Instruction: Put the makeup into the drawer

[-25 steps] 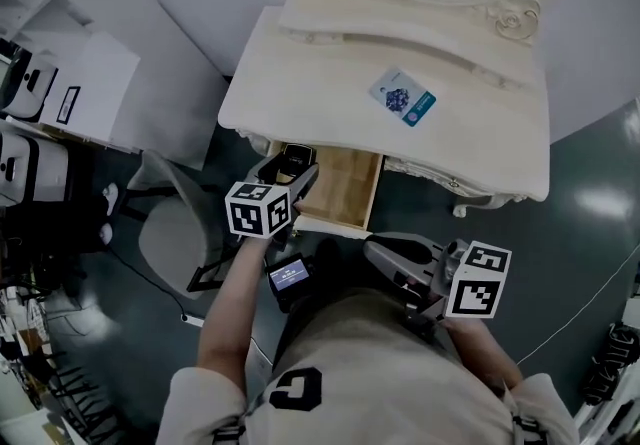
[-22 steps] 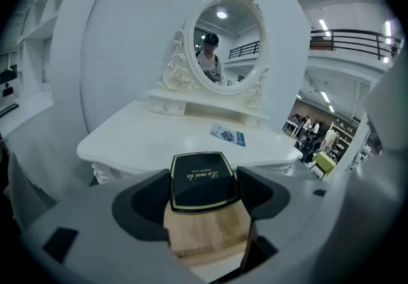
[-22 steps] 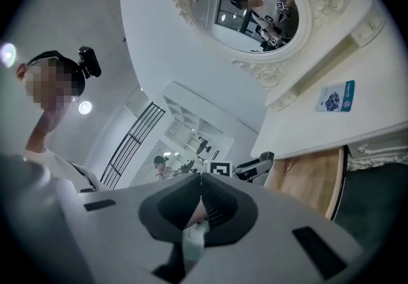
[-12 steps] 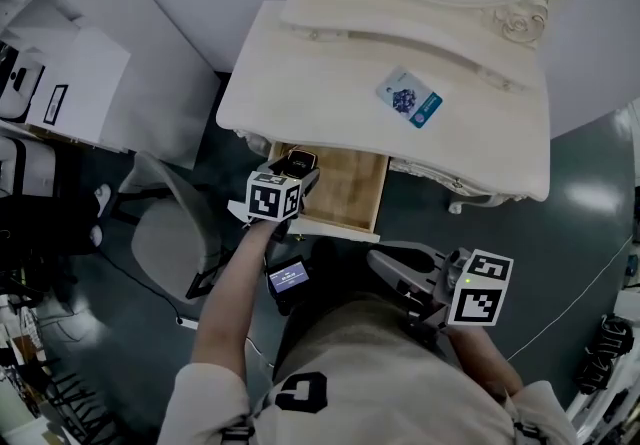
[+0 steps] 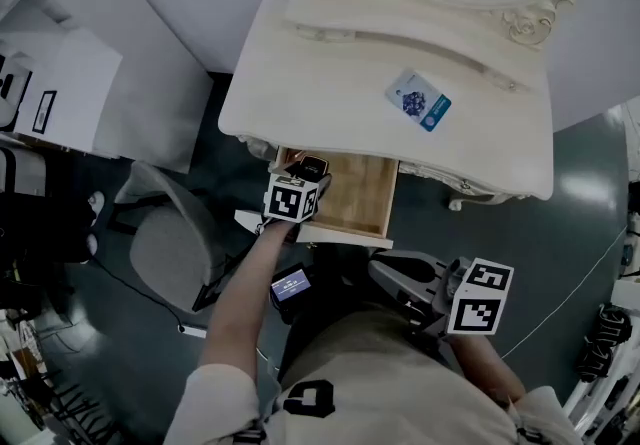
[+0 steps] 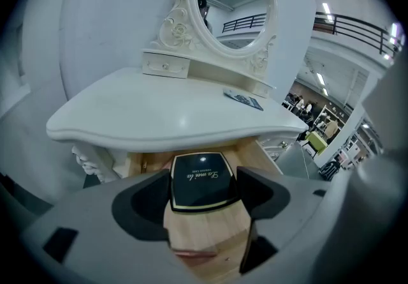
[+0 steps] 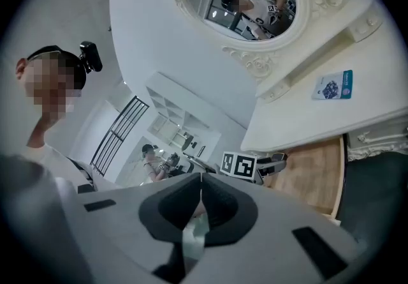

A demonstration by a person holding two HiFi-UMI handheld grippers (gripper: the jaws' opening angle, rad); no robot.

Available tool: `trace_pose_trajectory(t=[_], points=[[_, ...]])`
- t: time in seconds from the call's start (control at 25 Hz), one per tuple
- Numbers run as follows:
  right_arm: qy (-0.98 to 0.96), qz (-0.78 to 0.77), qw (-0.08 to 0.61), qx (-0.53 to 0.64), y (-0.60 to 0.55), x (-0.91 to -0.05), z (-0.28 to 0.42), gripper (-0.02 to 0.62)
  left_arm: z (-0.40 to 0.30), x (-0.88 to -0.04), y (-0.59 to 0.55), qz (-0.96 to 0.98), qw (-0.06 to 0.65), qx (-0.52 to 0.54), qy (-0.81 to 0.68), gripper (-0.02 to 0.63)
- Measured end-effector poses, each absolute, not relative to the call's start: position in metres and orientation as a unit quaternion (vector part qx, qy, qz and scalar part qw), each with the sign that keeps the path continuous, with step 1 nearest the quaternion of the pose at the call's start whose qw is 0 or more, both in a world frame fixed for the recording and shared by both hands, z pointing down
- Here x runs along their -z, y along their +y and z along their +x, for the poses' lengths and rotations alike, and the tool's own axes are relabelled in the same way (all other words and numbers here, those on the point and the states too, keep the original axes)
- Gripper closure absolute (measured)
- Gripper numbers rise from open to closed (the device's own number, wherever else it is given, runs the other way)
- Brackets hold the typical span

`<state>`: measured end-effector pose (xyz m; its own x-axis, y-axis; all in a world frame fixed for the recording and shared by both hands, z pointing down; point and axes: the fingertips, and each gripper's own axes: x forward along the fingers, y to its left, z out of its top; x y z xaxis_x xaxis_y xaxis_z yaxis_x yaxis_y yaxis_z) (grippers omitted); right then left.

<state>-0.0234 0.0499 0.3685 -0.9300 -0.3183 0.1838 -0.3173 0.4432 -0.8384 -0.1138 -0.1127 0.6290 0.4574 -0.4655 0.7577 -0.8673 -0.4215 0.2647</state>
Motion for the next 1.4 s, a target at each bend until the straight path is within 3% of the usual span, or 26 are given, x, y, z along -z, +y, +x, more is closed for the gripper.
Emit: trace_pose_trajectory(t=[1.4], points=[[0.817, -0.273, -0.026, 0.506, 0.051, -0.399, -0.001, 0.568, -0.115, -0.725, -0.140, 0.740, 0.360, -0.370, -0.432, 0.235]])
